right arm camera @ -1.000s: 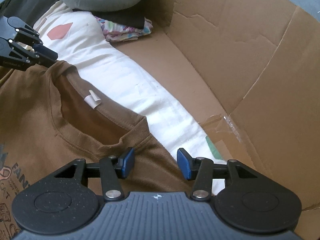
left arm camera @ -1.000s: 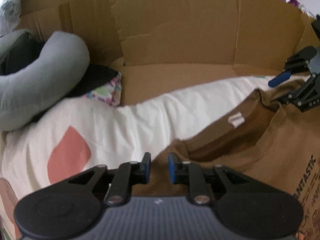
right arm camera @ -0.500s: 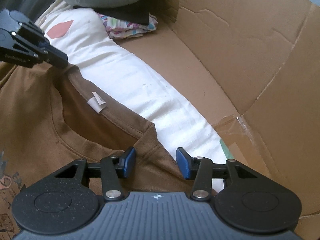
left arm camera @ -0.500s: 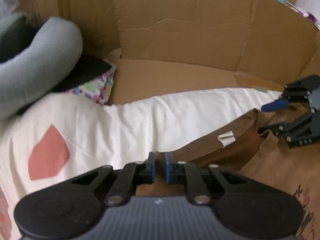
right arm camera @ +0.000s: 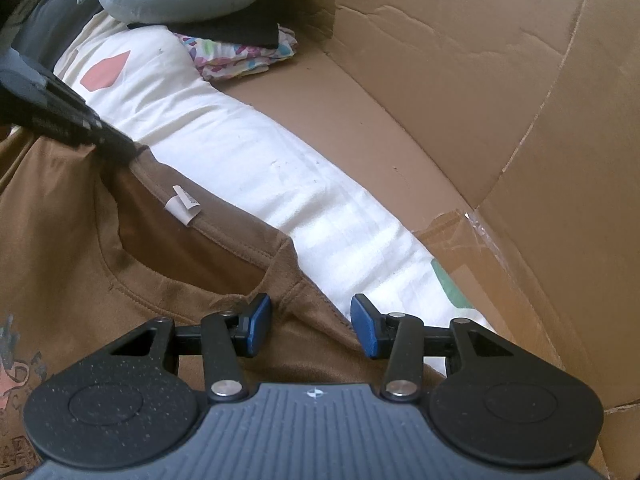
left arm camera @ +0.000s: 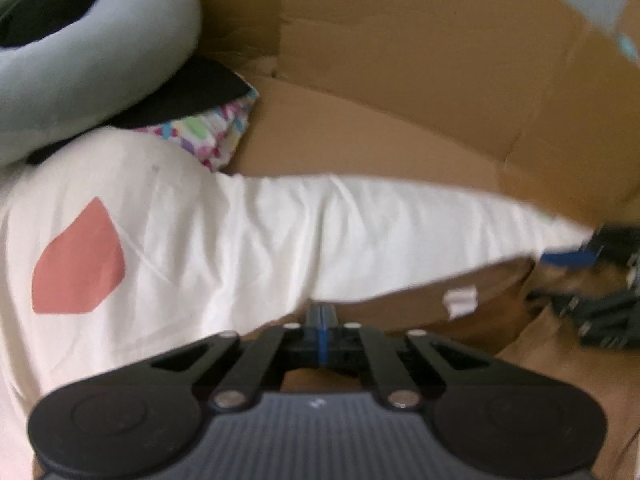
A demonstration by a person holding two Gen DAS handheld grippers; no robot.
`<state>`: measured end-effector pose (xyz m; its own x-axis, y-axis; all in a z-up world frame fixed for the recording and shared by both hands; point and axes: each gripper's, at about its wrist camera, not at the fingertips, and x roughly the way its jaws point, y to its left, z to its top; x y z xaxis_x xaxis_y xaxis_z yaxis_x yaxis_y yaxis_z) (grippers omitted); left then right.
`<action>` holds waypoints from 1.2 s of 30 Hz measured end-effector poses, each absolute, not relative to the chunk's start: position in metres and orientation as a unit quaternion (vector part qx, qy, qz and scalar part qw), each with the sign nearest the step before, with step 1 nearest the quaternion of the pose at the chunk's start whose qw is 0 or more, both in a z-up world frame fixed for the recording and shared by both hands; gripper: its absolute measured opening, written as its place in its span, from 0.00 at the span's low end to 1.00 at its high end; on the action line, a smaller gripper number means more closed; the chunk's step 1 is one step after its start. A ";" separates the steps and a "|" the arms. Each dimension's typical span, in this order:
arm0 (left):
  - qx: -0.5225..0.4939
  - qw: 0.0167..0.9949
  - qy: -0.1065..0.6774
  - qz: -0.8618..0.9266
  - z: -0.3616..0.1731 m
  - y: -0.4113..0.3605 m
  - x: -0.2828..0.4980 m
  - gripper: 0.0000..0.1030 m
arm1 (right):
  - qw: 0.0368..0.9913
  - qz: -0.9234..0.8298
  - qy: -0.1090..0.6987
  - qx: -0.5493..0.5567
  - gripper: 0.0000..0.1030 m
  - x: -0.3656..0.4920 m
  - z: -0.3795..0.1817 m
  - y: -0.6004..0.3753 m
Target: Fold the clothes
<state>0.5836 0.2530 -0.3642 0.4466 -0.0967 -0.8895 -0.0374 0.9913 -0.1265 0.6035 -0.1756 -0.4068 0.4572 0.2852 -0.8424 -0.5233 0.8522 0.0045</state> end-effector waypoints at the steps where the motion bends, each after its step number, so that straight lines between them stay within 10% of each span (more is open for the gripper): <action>1: -0.081 0.849 0.521 -0.018 -0.359 0.257 0.583 0.00 | 0.844 0.239 0.463 -0.127 0.49 0.604 -0.407 -0.177; 11: -0.150 0.835 0.528 -0.030 -0.346 0.271 0.582 0.01 | 0.847 0.238 0.462 -0.114 0.50 0.604 -0.412 -0.183; 18: -0.085 0.831 0.550 0.003 -0.360 0.247 0.585 0.19 | 0.850 0.232 0.460 -0.104 0.51 0.603 -0.413 -0.185; 36: -0.087 0.799 0.589 0.081 -0.376 0.255 0.597 0.01 | 0.848 0.244 0.459 -0.098 0.50 0.589 -0.404 -0.197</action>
